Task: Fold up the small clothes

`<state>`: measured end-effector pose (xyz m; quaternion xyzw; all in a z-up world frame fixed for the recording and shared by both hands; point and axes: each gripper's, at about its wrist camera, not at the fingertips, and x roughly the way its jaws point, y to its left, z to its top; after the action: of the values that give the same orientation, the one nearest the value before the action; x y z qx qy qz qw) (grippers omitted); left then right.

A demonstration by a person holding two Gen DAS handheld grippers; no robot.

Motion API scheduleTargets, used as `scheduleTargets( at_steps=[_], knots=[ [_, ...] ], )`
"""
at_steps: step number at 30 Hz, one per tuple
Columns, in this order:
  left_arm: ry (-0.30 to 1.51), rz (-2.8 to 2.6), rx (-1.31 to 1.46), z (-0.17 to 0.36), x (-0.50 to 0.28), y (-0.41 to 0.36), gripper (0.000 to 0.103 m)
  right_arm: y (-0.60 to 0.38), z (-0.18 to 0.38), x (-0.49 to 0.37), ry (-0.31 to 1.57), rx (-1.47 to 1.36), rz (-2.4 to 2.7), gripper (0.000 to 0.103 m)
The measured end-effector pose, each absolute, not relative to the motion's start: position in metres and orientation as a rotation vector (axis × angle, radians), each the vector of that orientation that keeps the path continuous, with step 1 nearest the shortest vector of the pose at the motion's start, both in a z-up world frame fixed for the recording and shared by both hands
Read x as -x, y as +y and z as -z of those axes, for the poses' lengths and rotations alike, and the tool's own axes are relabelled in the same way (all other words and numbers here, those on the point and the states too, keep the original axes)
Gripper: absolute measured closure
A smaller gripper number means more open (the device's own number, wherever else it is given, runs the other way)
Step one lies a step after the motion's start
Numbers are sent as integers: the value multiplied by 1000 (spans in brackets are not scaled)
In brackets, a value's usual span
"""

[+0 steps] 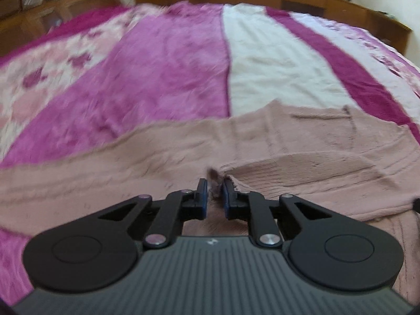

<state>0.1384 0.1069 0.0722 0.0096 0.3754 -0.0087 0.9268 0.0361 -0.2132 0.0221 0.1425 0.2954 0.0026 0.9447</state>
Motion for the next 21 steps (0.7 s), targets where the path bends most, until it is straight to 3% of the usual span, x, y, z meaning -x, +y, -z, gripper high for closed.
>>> scheduleTargets(
  at_steps=[6,9,14,21],
  knots=[
    [788,23,47,-69,-132,122,89,-228,-37,-29,618,-419,-15,38],
    [791,35,113,-70,-128,126,83,-237,-43,-23,615,-495,-14,37],
    [761,47,272,-75,-123,134,56,-253,-47,-20,605,-601,-13,37],
    [754,64,356,-75,-121,138,55,-275,-37,-23,589,-787,16,37]
  ],
)
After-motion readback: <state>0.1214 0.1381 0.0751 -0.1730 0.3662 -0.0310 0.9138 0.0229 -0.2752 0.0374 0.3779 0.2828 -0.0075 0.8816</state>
